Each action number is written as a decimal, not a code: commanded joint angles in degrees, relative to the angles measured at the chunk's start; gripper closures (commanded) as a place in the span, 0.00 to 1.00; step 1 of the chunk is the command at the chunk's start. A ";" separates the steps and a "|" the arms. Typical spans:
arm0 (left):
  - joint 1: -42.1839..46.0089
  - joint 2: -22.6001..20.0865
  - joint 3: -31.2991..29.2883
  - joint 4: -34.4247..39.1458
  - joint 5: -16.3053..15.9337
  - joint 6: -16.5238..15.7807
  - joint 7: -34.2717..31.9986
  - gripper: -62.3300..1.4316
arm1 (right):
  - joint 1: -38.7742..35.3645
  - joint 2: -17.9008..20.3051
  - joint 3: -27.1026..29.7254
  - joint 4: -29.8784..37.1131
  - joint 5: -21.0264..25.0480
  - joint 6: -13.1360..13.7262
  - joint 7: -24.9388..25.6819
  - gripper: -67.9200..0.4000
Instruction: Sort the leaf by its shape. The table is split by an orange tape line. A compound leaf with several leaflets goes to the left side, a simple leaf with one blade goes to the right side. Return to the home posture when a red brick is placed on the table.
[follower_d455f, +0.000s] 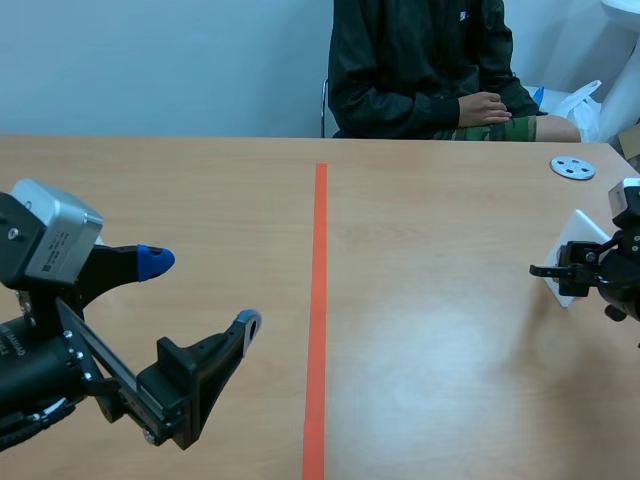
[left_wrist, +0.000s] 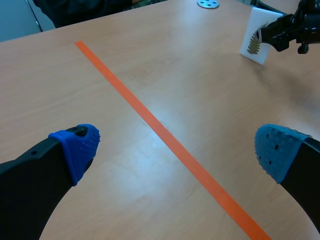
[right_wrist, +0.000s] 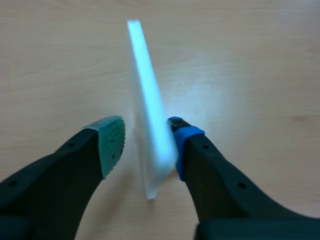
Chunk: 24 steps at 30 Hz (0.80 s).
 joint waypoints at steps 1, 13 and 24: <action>-0.04 -0.33 -0.48 0.81 -0.37 0.11 -0.81 0.00 | 0.39 1.09 0.37 1.62 0.28 0.39 0.46 0.62; -0.04 -0.33 -0.48 0.81 -0.37 0.11 -0.81 0.00 | -0.02 3.48 0.92 7.82 2.45 6.10 -2.45 0.36; -0.04 -0.33 -0.48 0.81 -0.39 0.11 -0.83 0.00 | -6.12 7.48 4.35 26.36 9.92 7.82 -10.58 0.00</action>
